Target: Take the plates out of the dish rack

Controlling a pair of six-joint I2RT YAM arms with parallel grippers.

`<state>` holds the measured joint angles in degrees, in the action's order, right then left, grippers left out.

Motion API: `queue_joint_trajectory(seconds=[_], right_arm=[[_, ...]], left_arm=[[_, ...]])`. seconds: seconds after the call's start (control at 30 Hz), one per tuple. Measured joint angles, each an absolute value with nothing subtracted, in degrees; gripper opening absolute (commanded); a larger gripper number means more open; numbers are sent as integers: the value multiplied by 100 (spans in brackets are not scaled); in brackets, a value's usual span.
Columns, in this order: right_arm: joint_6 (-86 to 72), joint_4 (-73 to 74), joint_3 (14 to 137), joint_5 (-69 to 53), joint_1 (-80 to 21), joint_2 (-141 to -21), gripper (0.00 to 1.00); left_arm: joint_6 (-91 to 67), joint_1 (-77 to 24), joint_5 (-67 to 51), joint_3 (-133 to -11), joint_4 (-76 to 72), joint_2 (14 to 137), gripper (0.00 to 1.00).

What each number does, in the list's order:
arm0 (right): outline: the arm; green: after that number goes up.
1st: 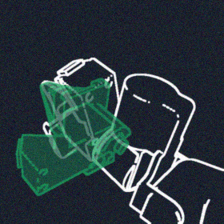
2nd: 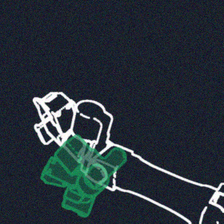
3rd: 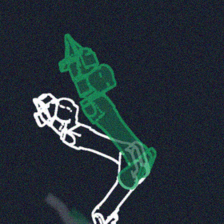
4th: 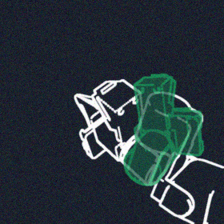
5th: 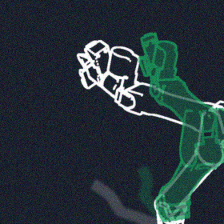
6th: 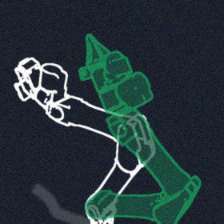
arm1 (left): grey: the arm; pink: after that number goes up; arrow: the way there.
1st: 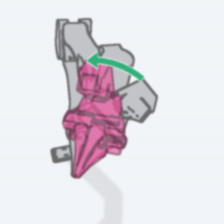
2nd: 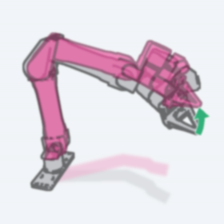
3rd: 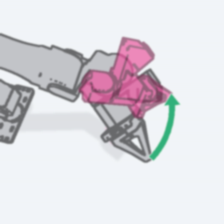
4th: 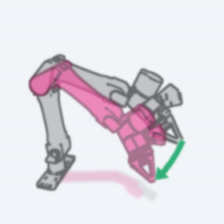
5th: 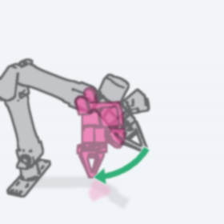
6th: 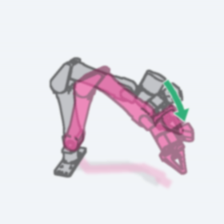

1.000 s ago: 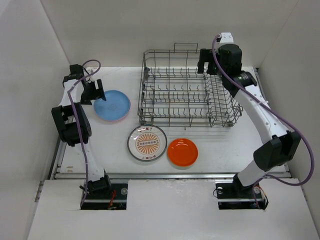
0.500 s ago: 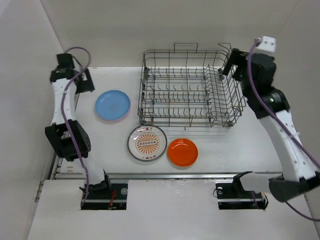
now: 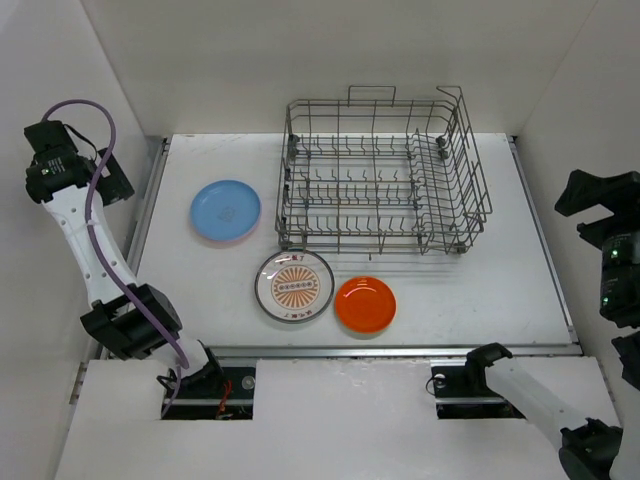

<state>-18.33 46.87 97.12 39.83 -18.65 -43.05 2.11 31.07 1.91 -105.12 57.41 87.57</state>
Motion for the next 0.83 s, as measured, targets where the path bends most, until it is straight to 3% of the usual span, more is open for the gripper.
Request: queue_joint_trajectory(seconds=[0.37, 0.83], right_arm=[[-2700, 6366, 9679, 4104, -1865, -4012, 100], [-2836, 6455, 9647, 4711, -1865, -3793, 100]], left_arm=[[-110, 3098, -464, -10440, 5946, 8875, 100], [-139, 3096, -703, -10473, 6077, 8868, 100]])
